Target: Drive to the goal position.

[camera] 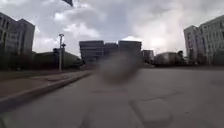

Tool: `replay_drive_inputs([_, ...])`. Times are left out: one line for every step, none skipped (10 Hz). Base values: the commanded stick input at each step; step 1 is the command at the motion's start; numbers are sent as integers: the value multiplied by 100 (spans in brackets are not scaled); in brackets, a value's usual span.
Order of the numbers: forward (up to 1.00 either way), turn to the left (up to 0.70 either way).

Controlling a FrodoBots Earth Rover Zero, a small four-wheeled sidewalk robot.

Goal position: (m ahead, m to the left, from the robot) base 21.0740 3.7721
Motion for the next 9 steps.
replay_drive_inputs([70, 0])
replay_drive_inputs([70, 0])
replay_drive_inputs([70, 0])
replay_drive_inputs([70, 0])
replay_drive_inputs([70, 0])
replay_drive_inputs([70, 0])
replay_drive_inputs([70, 0])
replay_drive_inputs([70, 0])
replay_drive_inputs([70, 0])
